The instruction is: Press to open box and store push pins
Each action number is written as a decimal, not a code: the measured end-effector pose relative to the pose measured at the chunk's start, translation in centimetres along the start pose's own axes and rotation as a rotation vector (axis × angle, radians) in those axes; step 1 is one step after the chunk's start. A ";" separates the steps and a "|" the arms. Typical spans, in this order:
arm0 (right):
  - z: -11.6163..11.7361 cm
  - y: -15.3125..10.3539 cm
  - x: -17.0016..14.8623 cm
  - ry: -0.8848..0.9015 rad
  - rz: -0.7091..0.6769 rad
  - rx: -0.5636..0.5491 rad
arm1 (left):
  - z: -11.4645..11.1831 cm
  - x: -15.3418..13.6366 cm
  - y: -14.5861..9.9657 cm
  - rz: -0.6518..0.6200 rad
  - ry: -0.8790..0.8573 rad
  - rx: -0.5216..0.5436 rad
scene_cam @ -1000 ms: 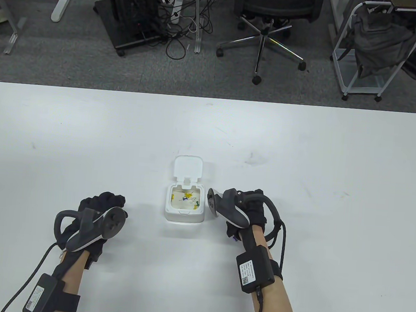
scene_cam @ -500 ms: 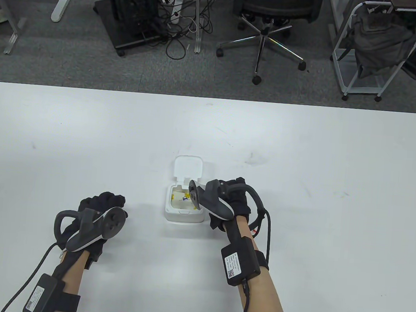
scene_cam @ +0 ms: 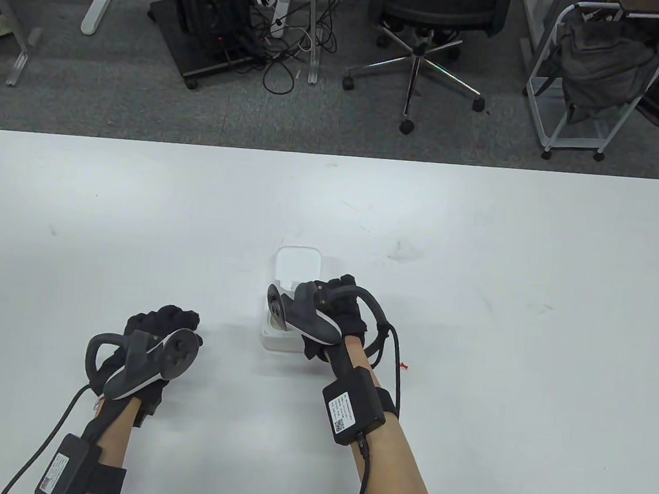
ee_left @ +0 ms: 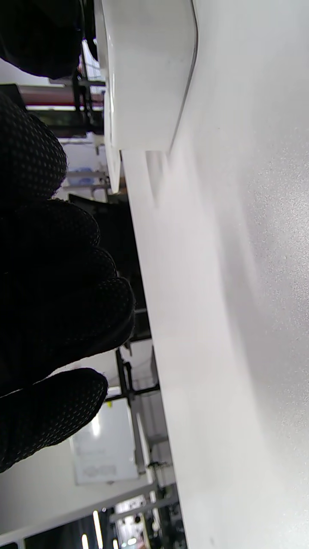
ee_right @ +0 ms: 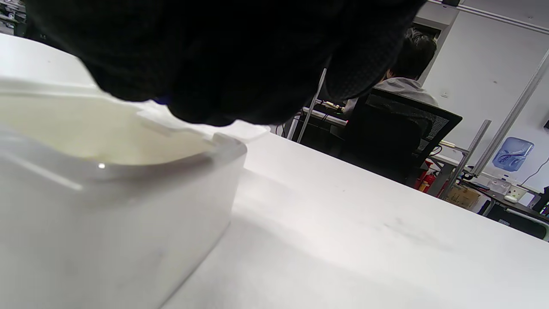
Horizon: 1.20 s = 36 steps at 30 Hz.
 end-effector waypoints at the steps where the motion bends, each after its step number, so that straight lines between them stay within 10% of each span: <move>1: 0.1 0.0 0.1 -0.004 -0.003 0.001 | 0.0 0.0 0.0 0.000 0.001 0.002; 20: -0.5 -0.6 -0.4 0.019 -0.011 0.029 | 0.2 0.1 -0.1 -0.001 0.000 0.011; 36: 1.1 -4.6 -7.3 0.072 0.141 0.094 | 0.2 0.2 -0.2 -0.006 0.005 0.009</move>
Point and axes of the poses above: the tracker on the back of each hand, its own x axis roughly to the thumb side, its own y axis roughly from the wrist to the fingertips, z = x × y, the point moved 1 cm from there along y, roughly from the wrist to the fingertips, and after that the axes turned 10 degrees about -x, right-handed, at the moved point
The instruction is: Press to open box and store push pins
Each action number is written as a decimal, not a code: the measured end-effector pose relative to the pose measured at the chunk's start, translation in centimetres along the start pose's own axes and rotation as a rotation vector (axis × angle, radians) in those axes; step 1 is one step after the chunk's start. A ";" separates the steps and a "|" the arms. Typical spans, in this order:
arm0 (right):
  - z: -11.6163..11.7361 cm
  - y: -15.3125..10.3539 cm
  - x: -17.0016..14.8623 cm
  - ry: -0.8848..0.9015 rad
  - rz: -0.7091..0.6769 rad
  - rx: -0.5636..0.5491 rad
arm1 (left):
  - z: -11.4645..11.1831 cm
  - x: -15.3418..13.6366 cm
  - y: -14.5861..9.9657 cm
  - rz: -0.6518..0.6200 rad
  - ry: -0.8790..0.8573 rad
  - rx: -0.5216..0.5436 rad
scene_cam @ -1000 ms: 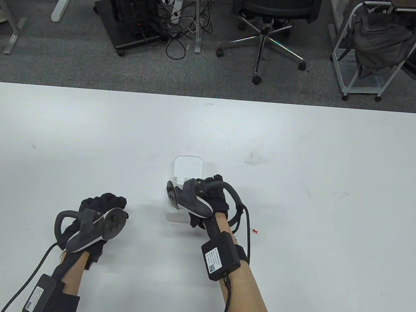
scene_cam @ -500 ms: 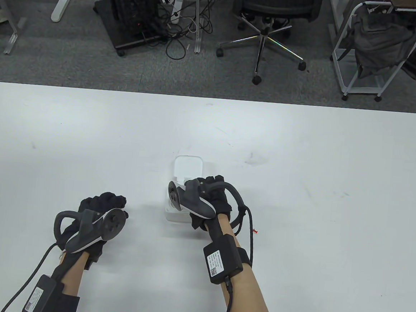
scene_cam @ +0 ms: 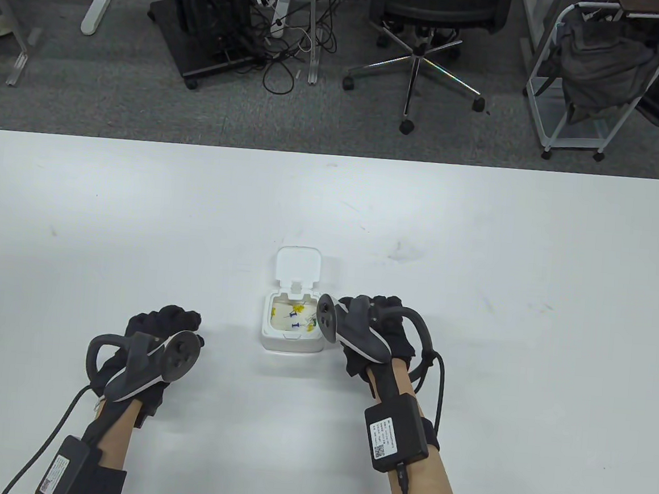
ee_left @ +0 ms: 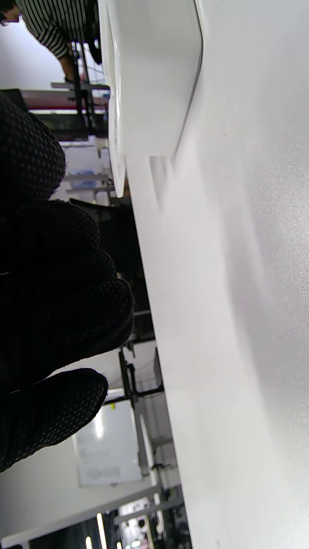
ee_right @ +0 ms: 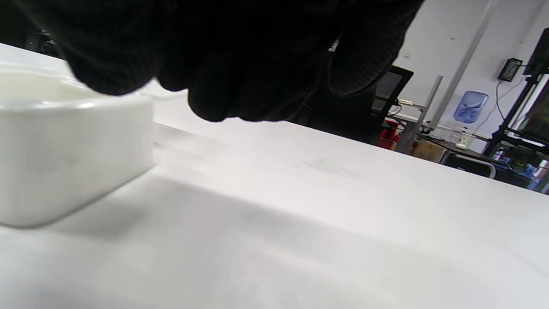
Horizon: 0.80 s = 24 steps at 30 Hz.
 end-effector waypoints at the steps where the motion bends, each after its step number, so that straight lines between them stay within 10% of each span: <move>1: 0.3 -0.2 -0.6 -0.001 0.013 0.008 | 0.0 0.0 0.0 0.000 -0.002 0.000; 24: 5.4 -3.8 -6.7 -0.033 0.141 0.125 | 0.0 0.1 -0.1 -0.001 -0.001 -0.012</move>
Point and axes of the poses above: the tracker on the back of each hand, its own x axis roughly to the thumb side, its own y axis roughly from the wrist to the fingertips, z = x × y, the point moved 1 cm from there along y, roughly from the wrist to the fingertips, and after that the axes turned 10 degrees about -x, right-handed, at the moved point
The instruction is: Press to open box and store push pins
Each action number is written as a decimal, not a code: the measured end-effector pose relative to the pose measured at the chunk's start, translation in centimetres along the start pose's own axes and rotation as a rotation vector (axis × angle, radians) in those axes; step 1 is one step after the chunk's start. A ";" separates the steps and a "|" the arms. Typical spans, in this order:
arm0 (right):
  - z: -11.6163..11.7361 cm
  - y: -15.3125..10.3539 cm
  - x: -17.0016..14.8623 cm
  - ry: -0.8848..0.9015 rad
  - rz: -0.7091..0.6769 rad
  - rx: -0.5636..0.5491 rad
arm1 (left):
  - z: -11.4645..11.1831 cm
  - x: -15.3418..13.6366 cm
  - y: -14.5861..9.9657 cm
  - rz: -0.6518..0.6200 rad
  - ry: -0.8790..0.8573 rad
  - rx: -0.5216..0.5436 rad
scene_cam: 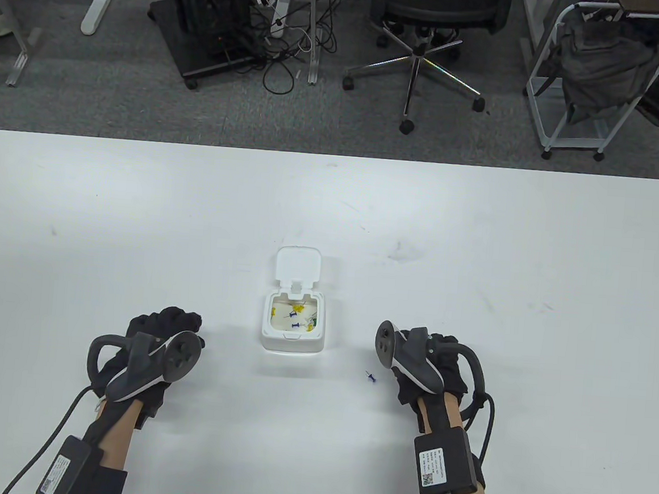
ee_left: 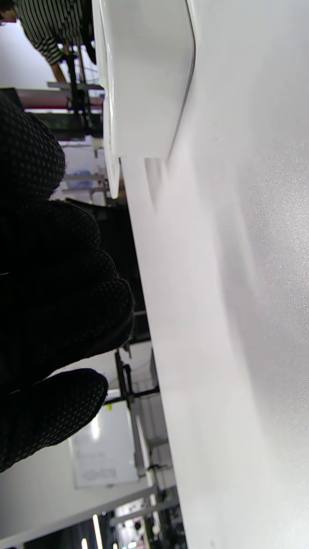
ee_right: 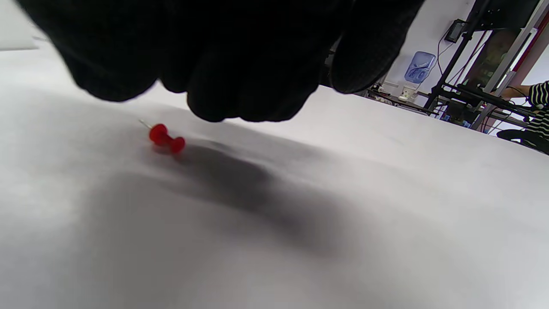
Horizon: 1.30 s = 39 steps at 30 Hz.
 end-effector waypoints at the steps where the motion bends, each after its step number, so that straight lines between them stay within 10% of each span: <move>1: 0.1 0.0 -0.1 0.011 0.003 0.004 | 0.0 0.0 0.0 0.000 0.000 0.000; 39: -0.3 1.1 2.3 -0.074 -0.043 -0.057 | 0.2 -0.1 -0.2 0.006 -0.005 0.003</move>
Point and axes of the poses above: the tracker on the back of each hand, its own x axis roughly to the thumb side, its own y axis roughly from the wrist to the fingertips, z = x × y, the point moved 1 cm from there along y, roughly from the wrist to the fingertips, and after that the axes turned 10 degrees about -x, right-handed, at the moved point
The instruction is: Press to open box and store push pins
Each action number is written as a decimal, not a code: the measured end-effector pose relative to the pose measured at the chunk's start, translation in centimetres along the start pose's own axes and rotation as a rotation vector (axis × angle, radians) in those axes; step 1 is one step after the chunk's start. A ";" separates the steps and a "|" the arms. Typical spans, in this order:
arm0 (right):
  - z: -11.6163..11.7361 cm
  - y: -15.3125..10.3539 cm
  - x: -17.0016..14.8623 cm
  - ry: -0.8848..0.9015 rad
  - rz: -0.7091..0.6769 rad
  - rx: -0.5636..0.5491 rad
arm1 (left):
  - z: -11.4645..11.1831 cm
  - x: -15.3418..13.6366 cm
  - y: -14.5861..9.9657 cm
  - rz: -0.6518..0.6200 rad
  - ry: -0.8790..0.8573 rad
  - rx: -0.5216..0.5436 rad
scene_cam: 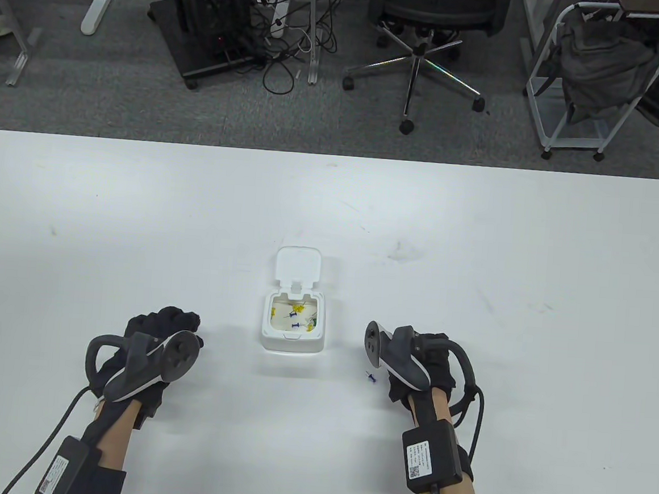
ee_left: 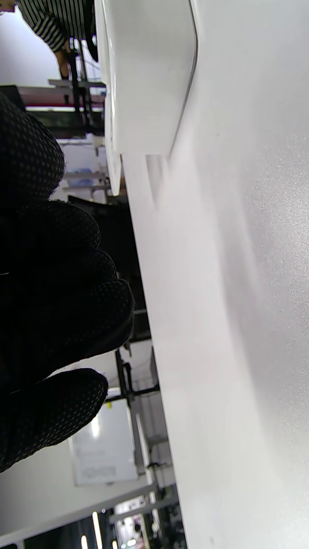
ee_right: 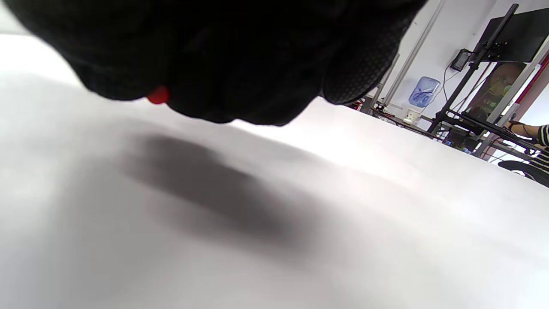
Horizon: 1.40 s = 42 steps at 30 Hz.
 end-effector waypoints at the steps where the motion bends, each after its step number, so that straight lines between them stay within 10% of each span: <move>1: -0.5 0.2 0.2 0.004 -0.003 -0.010 | 0.0 0.0 0.0 0.002 0.000 0.002; 25: -8.0 3.6 9.6 0.039 -0.151 -0.125 | 0.3 -0.1 -0.1 0.004 -0.001 0.023; 42: -8.2 4.6 13.7 0.043 -0.197 -0.139 | 0.3 -0.1 -0.2 -0.001 0.000 0.028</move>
Point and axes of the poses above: the tracker on the back of each hand, its own x axis roughly to the thumb side, its own y axis roughly from the wrist to the fingertips, z = x × y, the point moved 1 cm from there along y, roughly from the wrist to the fingertips, and after that the axes turned 10 degrees about -x, right-handed, at the moved point
